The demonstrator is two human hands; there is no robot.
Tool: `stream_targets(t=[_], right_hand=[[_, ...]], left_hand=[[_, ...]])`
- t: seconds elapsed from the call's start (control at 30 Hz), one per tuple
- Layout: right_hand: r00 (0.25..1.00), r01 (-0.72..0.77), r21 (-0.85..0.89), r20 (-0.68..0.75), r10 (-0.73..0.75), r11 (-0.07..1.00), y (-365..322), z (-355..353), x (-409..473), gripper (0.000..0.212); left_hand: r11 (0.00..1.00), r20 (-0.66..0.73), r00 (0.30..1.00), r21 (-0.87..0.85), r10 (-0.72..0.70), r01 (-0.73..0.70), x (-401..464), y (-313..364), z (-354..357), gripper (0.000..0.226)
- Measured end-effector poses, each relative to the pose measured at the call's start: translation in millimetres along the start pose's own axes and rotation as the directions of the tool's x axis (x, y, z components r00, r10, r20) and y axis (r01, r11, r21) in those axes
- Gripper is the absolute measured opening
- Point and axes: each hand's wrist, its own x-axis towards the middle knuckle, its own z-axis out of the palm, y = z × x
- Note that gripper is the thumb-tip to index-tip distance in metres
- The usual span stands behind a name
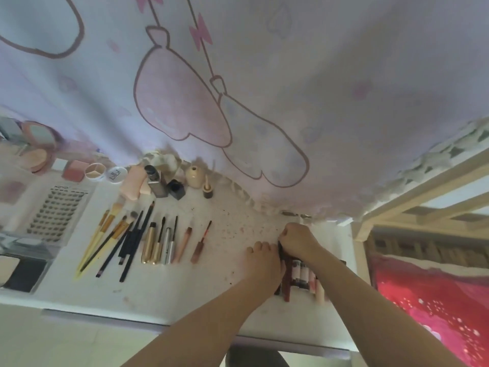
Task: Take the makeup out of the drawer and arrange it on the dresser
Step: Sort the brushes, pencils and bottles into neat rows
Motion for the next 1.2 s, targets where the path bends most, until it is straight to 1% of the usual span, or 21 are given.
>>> stream_targets(t=[0.07,0.17,0.23,0.3,0.33,0.4,0.43,0.5,0.6,0.67,0.7,0.73,0.8,0.87,0.93,1.0,1.07,1.13,1.2], right_hand=[[1.0,0.016,0.013,-0.016,-0.016,1.0,-1.8,1.6,3.5,0.012],[0.998,0.057,-0.01,0.0,-0.057,0.998,-6.2,1.0,7.0,0.024],[0.995,0.09,0.039,0.037,-0.091,0.995,-10.2,-2.2,6.4,0.031],[0.988,0.098,0.155,0.101,-0.114,0.983,-14.8,-7.8,2.5,0.033],[0.982,0.081,0.24,0.145,-0.118,0.967,-17.7,-11.4,-1.4,0.033],[0.952,0.016,0.449,0.265,-0.151,0.893,-23.0,-20.0,-11.6,0.031],[0.927,0.002,0.52,0.319,-0.196,0.854,-25.5,-24.9,-17.0,0.03],[0.874,0.012,0.57,0.393,-0.286,0.822,-30.2,-33.4,-27.7,0.028],[0.816,0.062,0.546,0.454,-0.358,0.835,-42.1,-36.5,-42.3,0.027],[0.807,0.086,0.545,0.453,-0.379,0.834,-47.9,-38.4,-48.0,0.029],[0.818,0.089,0.562,0.43,-0.382,0.823,-46.6,-42.6,-49.1,0.028],[0.84,0.08,0.592,0.393,-0.374,0.802,-42.2,-48.9,-49.1,0.025],[0.893,0.021,0.685,0.314,-0.321,0.729,-27.6,-64.0,-48.8,0.019],[0.923,-0.004,0.745,0.259,-0.284,0.667,-17.7,-67.7,-51.7,0.016],[0.917,0.022,0.719,0.262,-0.3,0.694,-24.3,-56.1,-56.9,0.015],[0.904,0.035,0.639,0.307,-0.296,0.769,-41.6,-30.6,-58.8,0.018],[0.937,-0.001,0.558,0.29,-0.194,0.83,-58.4,-2.1,-55.8,0.015],[0.969,-0.06,0.509,0.235,-0.072,0.859,-69.0,21.5,-49.9,0.01],[0.981,-0.081,0.465,0.194,-0.012,0.882,-74.7,38.2,-44.8,0.012]], left_hand=[[0.999,-0.013,0.999,-0.009,-0.039,0.039,2.3,-1.4,0.2,0.038],[0.994,-0.032,0.996,-0.066,-0.084,0.082,1.4,-6.6,-5.3,0.042],[0.992,-0.051,0.995,-0.098,-0.081,0.075,-2.6,-12.6,-11.9,0.037],[0.988,-0.075,0.995,-0.149,-0.061,0.049,-9.1,-22.9,-21.1,0.028],[0.974,-0.082,0.995,-0.222,-0.064,0.045,-13.1,-30.1,-25.7,0.024],[0.923,-0.069,0.996,-0.385,-0.058,0.027,-23.2,-46.2,-36.5,0.019],[0.911,-0.07,0.997,-0.412,-0.031,-0.001,-28.4,-55.0,-42.3,0.019],[0.926,-0.072,0.996,-0.37,0.051,-0.074,-39.2,-73.8,-54.1,0.023],[0.947,-0.054,0.987,-0.275,0.154,-0.163,-53.5,-95.7,-72.3,0.025],[0.962,-0.058,0.982,-0.198,0.182,-0.19,-60.1,-109.7,-81.9,0.023],[0.965,-0.068,0.982,-0.184,0.175,-0.184,-64.1,-121.4,-86.9,0.022],[0.967,-0.08,0.986,-0.195,0.148,-0.161,-67.9,-137.4,-90.6,0.021],[0.963,-0.109,0.991,-0.249,0.073,-0.098,-78.1,-172.6,-96.3,0.019],[0.948,-0.126,0.992,-0.311,0.025,-0.064,-84.1,-193.4,-97.6,0.017],[0.922,-0.082,0.996,-0.386,-0.019,-0.015,-76.6,-185.5,-94.5,0.015],[0.895,-0.001,0.999,-0.444,-0.048,0.042,-61.4,-162.1,-84.9,0.016],[0.88,0.026,0.998,-0.472,-0.048,0.055,-47.6,-141.3,-73.0,0.016],[0.912,0.012,0.997,-0.405,-0.074,0.072,-35.2,-130.3,-62.8,0.02],[0.958,-0.031,0.994,-0.268,-0.108,0.096,-24.7,-126.4,-55.8,0.024]])
